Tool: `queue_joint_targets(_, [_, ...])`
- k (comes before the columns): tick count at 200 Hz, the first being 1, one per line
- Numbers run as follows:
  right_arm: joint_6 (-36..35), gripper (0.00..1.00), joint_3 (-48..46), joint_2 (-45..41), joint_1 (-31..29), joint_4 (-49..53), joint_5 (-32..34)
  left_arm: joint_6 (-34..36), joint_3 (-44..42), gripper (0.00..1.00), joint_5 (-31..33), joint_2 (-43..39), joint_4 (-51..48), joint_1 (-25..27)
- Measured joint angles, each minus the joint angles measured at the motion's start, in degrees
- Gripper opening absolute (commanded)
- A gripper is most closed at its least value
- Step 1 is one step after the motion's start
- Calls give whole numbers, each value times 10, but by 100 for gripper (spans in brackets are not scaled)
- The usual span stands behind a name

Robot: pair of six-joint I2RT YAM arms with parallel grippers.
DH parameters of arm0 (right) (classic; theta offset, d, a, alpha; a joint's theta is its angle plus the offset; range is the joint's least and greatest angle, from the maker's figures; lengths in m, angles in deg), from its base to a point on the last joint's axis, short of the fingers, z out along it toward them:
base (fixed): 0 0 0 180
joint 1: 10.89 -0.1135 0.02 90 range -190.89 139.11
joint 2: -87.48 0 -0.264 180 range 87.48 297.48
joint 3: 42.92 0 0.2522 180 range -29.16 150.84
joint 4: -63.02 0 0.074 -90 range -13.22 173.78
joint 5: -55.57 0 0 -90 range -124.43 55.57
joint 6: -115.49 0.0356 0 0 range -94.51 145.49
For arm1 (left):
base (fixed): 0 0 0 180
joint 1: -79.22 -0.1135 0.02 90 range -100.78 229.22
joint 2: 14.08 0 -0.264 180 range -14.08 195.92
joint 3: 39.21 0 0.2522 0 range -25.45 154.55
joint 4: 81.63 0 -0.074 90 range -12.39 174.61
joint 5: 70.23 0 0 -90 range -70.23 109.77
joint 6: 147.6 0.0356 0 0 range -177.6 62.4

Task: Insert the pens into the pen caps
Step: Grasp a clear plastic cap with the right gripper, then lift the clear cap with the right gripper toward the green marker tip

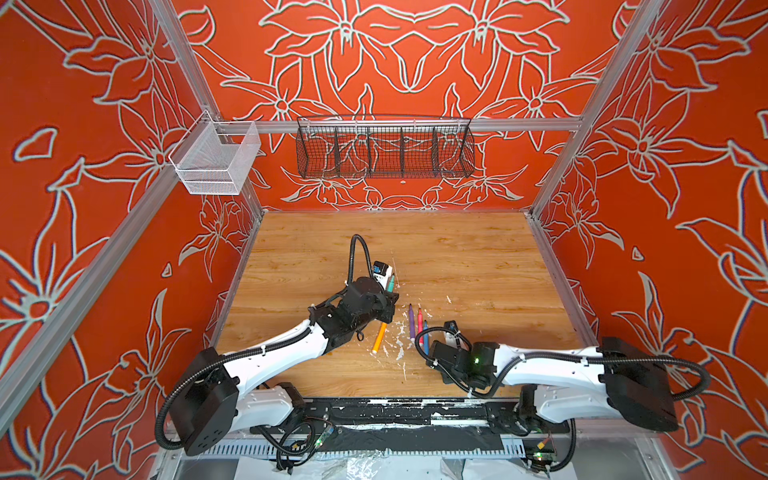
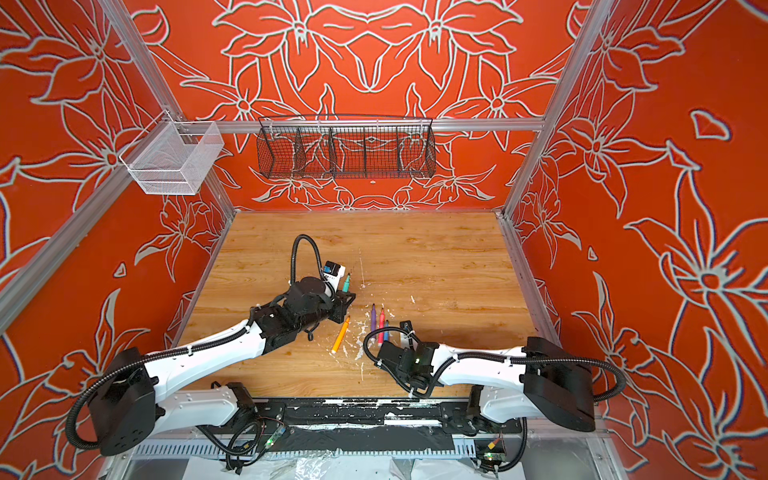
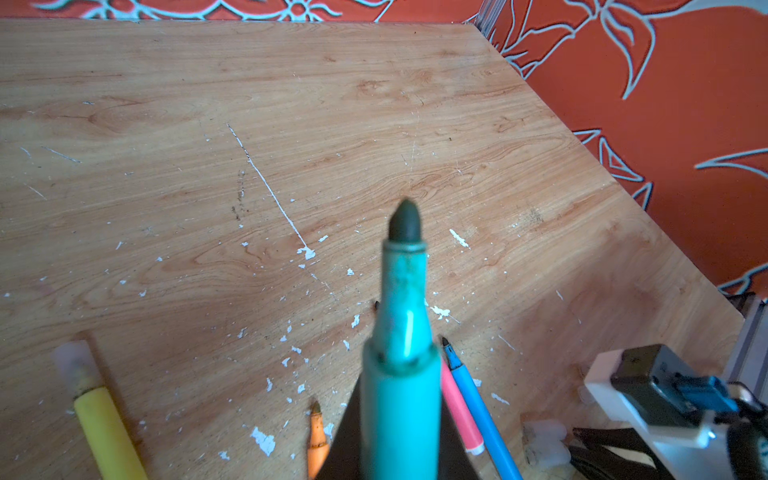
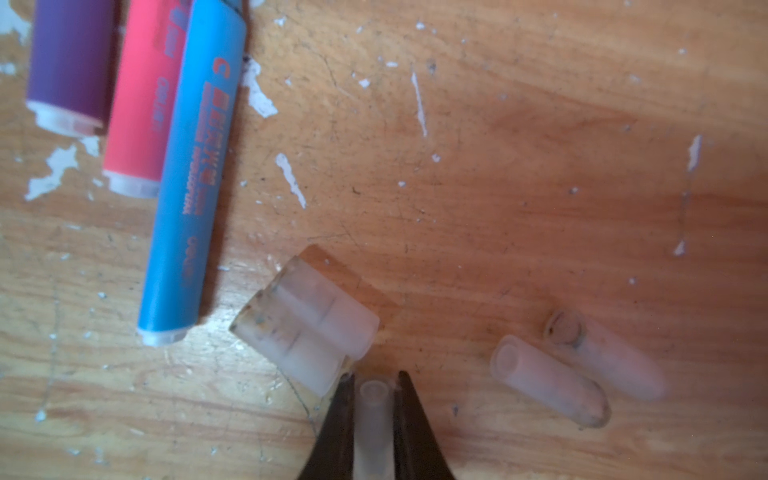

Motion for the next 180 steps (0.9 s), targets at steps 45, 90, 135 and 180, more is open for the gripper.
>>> queue_joint_targets(45, [1, 6, -8, -15, 0, -2, 0, 0, 0, 0, 0, 0, 0, 0])
queue_joint_targets(90, [-16, 2, 11, -93, 33, 54, -3, 0, 0, 0, -13, 0, 0, 0])
queue_joint_targets(135, [-77, 0, 134, -162, 162, 70, -22, 1, -11, 0, -47, -8, 11, 0])
queue_joint_targets(180, [-120, 0, 263, -122, 215, -3, -43, 1, -33, 0, -98, -19, 36, 0])
